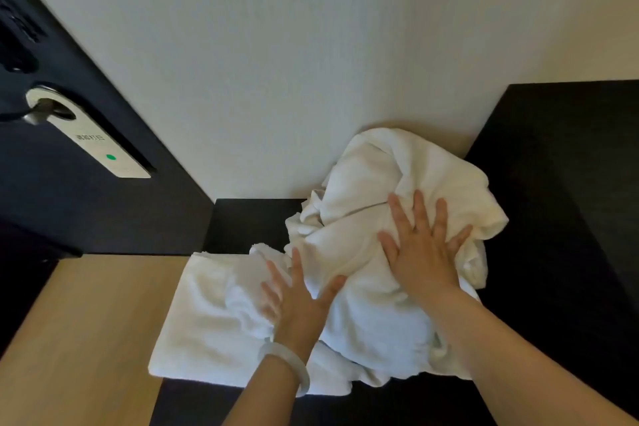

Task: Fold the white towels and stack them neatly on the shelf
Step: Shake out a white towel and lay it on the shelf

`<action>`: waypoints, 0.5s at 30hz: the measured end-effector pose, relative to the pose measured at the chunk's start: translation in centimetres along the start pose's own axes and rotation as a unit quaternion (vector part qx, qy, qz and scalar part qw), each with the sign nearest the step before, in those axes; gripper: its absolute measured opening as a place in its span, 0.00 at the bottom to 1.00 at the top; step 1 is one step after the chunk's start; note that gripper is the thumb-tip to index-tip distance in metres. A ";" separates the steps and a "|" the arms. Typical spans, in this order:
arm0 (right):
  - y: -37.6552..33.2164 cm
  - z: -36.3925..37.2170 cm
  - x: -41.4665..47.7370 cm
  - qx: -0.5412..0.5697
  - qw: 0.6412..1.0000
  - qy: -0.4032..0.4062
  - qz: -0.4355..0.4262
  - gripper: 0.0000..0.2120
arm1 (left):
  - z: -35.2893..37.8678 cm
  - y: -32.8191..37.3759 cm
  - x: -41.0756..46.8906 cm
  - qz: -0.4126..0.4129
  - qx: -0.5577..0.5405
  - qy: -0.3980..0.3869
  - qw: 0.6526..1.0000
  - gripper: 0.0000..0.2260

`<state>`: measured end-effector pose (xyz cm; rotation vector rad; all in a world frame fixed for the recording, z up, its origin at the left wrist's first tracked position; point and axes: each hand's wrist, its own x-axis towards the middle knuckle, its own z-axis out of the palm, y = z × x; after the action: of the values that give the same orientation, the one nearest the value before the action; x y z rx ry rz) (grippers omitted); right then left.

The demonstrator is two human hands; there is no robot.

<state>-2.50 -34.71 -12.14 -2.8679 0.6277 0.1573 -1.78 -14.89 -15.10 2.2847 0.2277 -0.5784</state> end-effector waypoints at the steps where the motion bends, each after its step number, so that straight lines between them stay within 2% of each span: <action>1: 0.3 1.1 0.1 -0.008 1.000 0.004 0.005 0.34 | -0.5 -1.4 0.8 -0.037 0.035 0.031 0.998 0.46; 3: 0.5 1.7 0.1 -0.015 1.000 0.015 0.008 0.33 | -1.3 -3.6 2.1 -0.101 0.075 0.068 0.990 0.46; 5: 0.4 1.3 0.5 -0.014 1.000 0.019 0.012 0.33 | -1.6 -4.8 3.3 -0.138 0.053 0.054 0.988 0.46; 8: -0.2 0.5 0.8 0.006 1.000 0.020 0.020 0.30 | -1.3 -4.3 5.3 -0.166 -0.101 0.015 0.981 0.43; 10: -0.3 -0.5 1.1 0.051 0.998 0.016 0.038 0.31 | -0.4 -3.0 5.9 -0.120 -0.230 0.015 0.966 0.36; 12: -0.3 -1.9 1.7 0.099 0.993 0.024 0.063 0.32 | 0.8 -2.1 6.0 -0.080 -0.365 -0.012 0.927 0.28; 13: -0.2 -2.5 2.0 0.115 0.990 0.024 0.076 0.34 | 1.1 -2.1 6.0 -0.086 -0.437 -0.033 0.895 0.26; 15: -0.1 -3.5 3.0 0.153 0.983 0.010 0.098 0.38 | 1.2 -2.6 6.3 -0.105 -0.555 -0.096 0.819 0.29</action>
<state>0.44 -36.62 -9.12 -2.5145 0.8570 0.0539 2.51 -14.00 -20.49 1.0583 0.5506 -0.5621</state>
